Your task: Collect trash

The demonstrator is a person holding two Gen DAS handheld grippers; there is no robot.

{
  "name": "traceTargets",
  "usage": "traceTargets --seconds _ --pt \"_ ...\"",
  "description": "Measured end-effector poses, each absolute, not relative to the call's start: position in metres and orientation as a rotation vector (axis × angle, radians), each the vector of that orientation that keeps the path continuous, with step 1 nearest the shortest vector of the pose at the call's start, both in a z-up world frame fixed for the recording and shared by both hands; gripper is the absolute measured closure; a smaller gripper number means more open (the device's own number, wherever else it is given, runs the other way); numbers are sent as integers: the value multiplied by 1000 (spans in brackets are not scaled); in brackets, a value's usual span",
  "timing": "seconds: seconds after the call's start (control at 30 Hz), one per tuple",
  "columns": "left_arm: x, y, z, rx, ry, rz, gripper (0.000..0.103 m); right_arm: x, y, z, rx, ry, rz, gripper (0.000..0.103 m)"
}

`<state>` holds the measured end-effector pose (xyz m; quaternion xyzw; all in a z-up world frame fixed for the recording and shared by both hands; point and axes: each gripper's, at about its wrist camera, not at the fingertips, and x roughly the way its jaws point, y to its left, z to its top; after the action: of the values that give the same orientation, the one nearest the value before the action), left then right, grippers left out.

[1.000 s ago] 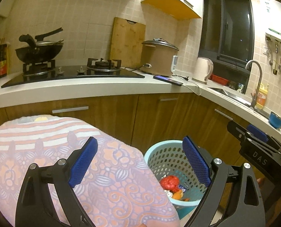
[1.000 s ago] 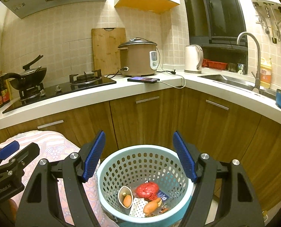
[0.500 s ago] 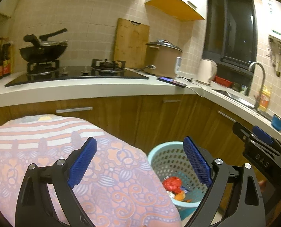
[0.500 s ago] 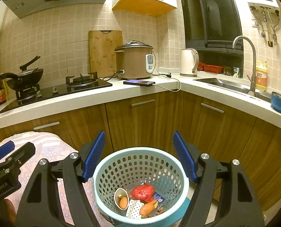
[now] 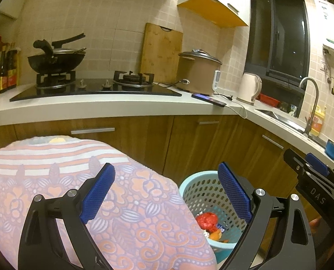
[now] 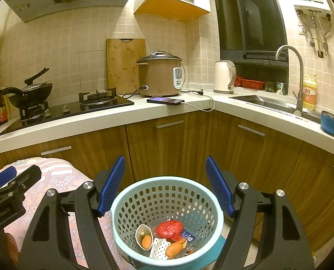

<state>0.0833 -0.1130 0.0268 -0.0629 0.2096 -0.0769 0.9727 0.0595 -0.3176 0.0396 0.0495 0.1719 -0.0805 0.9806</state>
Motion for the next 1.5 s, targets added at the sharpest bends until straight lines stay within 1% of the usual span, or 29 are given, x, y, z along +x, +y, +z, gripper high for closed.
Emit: traceTargets --seconds 1.5 --pt "83 -117 24 -93 423 -162 8 65 -324 32 127 370 -136 33"
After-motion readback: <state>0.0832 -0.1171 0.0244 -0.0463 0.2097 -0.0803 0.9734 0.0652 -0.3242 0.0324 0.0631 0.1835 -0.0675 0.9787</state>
